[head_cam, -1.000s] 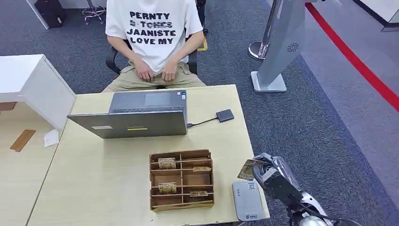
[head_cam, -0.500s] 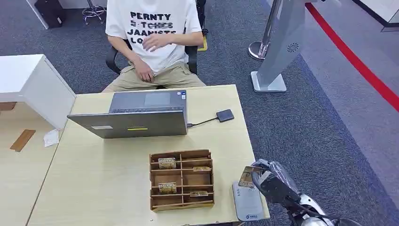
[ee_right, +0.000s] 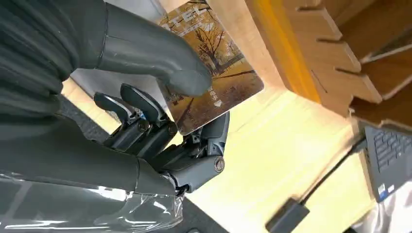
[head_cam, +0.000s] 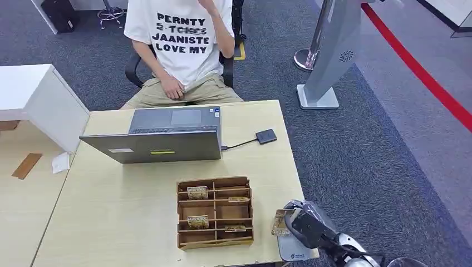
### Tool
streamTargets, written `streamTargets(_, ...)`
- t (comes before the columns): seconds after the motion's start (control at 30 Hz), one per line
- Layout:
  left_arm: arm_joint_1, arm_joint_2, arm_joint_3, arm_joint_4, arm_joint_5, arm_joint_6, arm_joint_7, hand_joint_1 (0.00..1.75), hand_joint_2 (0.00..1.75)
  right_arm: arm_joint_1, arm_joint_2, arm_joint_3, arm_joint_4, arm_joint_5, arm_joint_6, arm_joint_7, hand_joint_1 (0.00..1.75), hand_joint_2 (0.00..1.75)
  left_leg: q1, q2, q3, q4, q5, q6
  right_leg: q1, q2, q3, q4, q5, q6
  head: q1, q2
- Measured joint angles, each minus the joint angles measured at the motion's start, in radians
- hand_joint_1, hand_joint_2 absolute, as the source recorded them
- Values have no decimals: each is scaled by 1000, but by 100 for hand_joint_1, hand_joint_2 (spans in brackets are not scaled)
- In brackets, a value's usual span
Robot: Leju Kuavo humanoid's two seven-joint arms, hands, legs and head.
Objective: Pass the card to the sensor for recognition and then transmit it.
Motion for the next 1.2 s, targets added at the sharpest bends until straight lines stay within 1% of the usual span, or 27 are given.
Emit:
streamTargets(0.2, 0, 0, 0, 0, -1, -1, 3, 0, 0, -11, -15, 26, 13, 6, -2, 7, 175, 175, 0, 0, 0, 0, 0, 0, 0, 0, 0, 0, 0, 0, 0, 0)
streamTargets(0.5, 0, 0, 0, 0, -2, -2, 6, 0, 0, -12, -46, 42, 21, -3, -34, 13, 175, 175, 0, 0, 0, 0, 0, 0, 0, 0, 0, 0, 0, 0, 0, 0)
streamTargets(0.87, 0, 0, 0, 0, -3, -5, 6, 0, 0, -4, -68, 36, 24, -55, -41, 8, 175, 175, 0, 0, 0, 0, 0, 0, 0, 0, 0, 0, 0, 0, 0, 0)
streamTargets(1.1, 0, 0, 0, 0, -4, -6, 8, 0, 0, 0, -74, 31, 30, -58, -41, 8, 175, 175, 0, 0, 0, 0, 0, 0, 0, 0, 0, 0, 0, 0, 0, 0)
streamTargets(1.2, 0, 0, 0, 0, -6, -6, 10, 0, 0, -1, -76, 31, 36, -40, -50, 21, 175, 175, 0, 0, 0, 0, 0, 0, 0, 0, 0, 0, 0, 0, 0, 0)
